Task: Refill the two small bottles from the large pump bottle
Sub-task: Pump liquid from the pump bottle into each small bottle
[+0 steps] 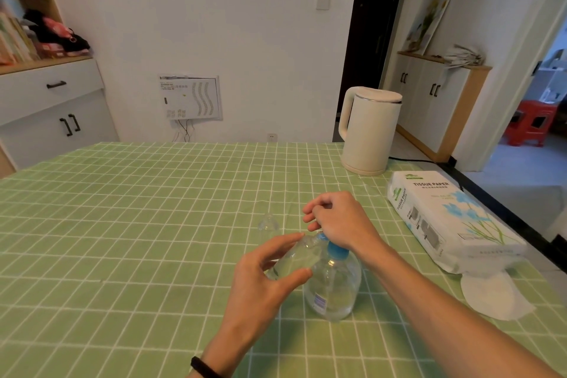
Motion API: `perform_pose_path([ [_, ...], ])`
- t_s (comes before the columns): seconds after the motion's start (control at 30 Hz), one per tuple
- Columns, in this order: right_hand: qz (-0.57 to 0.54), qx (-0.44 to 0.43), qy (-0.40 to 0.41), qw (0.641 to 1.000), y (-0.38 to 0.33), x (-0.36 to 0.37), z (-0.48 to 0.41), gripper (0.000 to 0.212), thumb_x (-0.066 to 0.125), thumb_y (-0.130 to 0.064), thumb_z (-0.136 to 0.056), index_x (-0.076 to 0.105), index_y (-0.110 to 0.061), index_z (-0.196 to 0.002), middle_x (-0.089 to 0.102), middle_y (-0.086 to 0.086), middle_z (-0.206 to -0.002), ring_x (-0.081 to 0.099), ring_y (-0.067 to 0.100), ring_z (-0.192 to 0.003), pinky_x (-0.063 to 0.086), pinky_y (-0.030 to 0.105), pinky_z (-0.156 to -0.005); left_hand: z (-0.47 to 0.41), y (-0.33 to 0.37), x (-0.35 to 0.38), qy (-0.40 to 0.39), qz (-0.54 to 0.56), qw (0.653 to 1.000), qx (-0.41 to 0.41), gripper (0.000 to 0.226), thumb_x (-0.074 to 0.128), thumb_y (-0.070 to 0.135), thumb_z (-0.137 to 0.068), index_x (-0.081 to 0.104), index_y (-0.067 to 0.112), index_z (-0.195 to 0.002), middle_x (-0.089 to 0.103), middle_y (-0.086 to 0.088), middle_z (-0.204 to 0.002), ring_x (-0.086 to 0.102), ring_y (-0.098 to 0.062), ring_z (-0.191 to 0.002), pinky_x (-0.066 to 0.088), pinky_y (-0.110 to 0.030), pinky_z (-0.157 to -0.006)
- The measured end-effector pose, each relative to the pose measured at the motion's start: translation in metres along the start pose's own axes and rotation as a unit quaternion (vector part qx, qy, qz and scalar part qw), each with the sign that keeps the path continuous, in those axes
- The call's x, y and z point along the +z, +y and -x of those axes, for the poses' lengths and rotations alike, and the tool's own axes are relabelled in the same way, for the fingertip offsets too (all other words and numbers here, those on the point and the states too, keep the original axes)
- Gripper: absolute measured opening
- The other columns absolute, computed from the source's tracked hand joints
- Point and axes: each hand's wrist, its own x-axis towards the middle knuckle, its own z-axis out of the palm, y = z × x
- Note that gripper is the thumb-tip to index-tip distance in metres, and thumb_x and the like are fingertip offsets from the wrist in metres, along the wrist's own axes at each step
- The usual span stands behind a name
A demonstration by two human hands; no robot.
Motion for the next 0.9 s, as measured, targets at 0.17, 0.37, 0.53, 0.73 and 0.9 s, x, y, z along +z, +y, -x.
perform_pose_path([
  [0.17, 0.009, -0.017, -0.001, 1.0, -0.007, -0.0049, -0.0005, 0.028, 0.057, -0.015, -0.102, 0.071, -0.027, -0.082, 0.078, -0.006, -0.086, 0.075, 0.006, -0.068, 0.051, 0.015, -0.056, -0.0009, 0.0033, -0.0002, -0.003, 0.008, 1.0, 0.002, 0.05, 0.091, 0.017, -0.078, 0.075, 0.039, -0.12, 0.079, 0.024, -0.111, 0.073, 0.001, -0.106, 0.056, -0.03, -0.099],
  [0.37, 0.003, -0.016, 0.006, 1.0, -0.0072, -0.0046, -0.0016, 0.029, 0.054, -0.011, -0.102, 0.074, -0.025, -0.085, 0.078, -0.006, -0.084, 0.076, 0.007, -0.07, 0.051, 0.018, -0.059, -0.0009, 0.0038, 0.0002, -0.001, 0.003, 1.0, 0.013, 0.049, 0.09, 0.019, -0.079, 0.075, 0.038, -0.122, 0.078, 0.025, -0.112, 0.072, 0.002, -0.108, 0.054, -0.021, -0.098],
  [0.53, -0.008, -0.001, 0.0, 1.0, -0.0021, -0.0013, -0.0004, 0.034, 0.05, -0.003, -0.1, 0.075, -0.022, -0.086, 0.078, -0.003, -0.085, 0.076, 0.008, -0.073, 0.051, 0.012, -0.06, -0.0011, -0.0011, 0.0002, 0.004, 0.0, 1.0, 0.015, 0.049, 0.09, 0.015, -0.078, 0.075, 0.036, -0.12, 0.078, 0.025, -0.112, 0.072, 0.003, -0.107, 0.052, -0.012, -0.093],
  [0.73, -0.005, -0.003, 0.006, 1.0, -0.0014, -0.0011, 0.001, 0.033, 0.051, -0.006, -0.1, 0.074, -0.024, -0.085, 0.078, -0.005, -0.085, 0.076, 0.008, -0.073, 0.053, 0.015, -0.063, 0.0006, -0.0002, 0.0015, 0.002, 0.004, 1.0, 0.005, 0.049, 0.091, 0.019, -0.078, 0.075, 0.036, -0.121, 0.078, 0.024, -0.113, 0.073, 0.0, -0.108, 0.057, -0.027, -0.098],
  [0.9, 0.003, -0.007, 0.008, 1.0, -0.0044, -0.0037, 0.0013, 0.028, 0.054, -0.013, -0.101, 0.073, -0.025, -0.084, 0.078, -0.005, -0.085, 0.076, 0.01, -0.072, 0.057, 0.022, -0.067, 0.0004, -0.0005, 0.0014, 0.0, 0.016, 1.0, -0.004, 0.049, 0.091, 0.018, -0.078, 0.076, 0.037, -0.12, 0.079, 0.021, -0.112, 0.073, -0.002, -0.107, 0.056, -0.03, -0.098],
])
